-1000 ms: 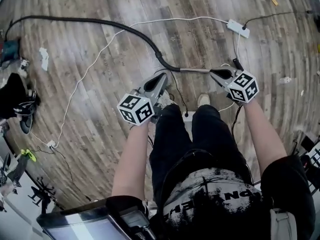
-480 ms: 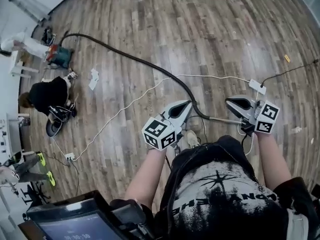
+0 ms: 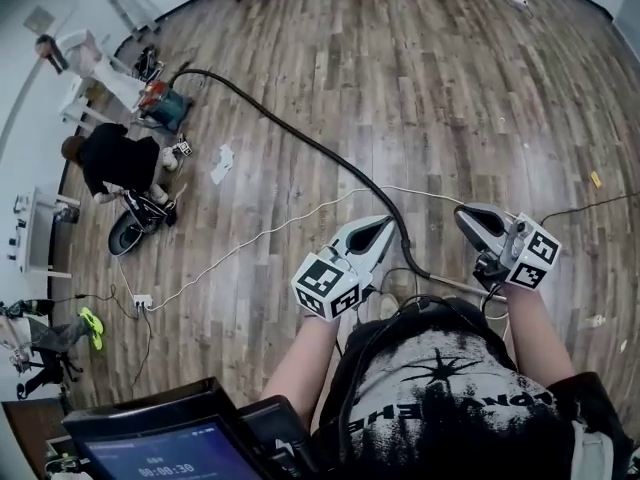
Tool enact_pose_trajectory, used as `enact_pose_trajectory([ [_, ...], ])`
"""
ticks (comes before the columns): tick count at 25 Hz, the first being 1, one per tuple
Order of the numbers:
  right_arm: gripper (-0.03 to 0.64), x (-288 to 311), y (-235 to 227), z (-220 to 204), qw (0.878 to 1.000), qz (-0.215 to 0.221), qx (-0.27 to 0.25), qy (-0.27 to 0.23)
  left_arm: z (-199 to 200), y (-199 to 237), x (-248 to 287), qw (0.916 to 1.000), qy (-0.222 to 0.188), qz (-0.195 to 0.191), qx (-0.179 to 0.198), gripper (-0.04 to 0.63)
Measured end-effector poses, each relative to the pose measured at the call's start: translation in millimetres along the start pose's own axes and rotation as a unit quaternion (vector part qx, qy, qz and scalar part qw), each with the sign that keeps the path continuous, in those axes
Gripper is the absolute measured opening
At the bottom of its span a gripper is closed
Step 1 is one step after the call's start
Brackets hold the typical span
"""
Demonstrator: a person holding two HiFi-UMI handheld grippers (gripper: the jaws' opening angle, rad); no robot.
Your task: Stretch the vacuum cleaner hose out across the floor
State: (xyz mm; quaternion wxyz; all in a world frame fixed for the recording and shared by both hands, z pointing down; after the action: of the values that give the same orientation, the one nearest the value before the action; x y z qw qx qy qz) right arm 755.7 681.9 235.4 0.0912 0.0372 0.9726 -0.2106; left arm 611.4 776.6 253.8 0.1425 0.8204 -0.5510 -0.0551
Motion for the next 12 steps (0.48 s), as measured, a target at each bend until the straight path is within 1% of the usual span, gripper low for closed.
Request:
enact_pose_trajectory([
  [3,0.006,-4.4,-1.1,21.5,0.999,0.024,0.023,-0.028,15.9,-19.5,-0.5,0.9996,-0.020,0.018,0.013,0.000],
  [5,0.006,-10.7,1.7,39.1,0.997,0.050,0.036,-0.038,25.9,-36.5,1.5,0.9987,-0.034,0.030,0.023,0.000],
  [8,0.008,-22.6,8.9,67.0,0.992,0.090,0.061,-0.068,31.3,-58.9,5.6,0.9971,-0.046,0.045,0.041,0.000],
  [10,0.008,-30.9,15.4,78.2,0.990,0.113,0.045,-0.065,29.8,-69.8,12.8,0.9962,-0.050,0.055,0.046,0.000],
  [12,0.006,-39.4,20.2,83.9,0.992,0.123,0.010,-0.039,30.0,-80.9,22.7,0.9954,-0.059,0.062,0.042,0.000],
])
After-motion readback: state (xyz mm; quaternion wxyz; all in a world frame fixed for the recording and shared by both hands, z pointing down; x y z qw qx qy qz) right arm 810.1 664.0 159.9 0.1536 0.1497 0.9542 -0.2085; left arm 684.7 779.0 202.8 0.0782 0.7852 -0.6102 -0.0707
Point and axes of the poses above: the fingertips, and each gripper's own axes: x forward along the fingers, y to its left, z out of its top, the point moved 4 cm from there along -x, backward along the fingers, and after that the axes turned 4 degrees about -y, right-handed, at the moved point
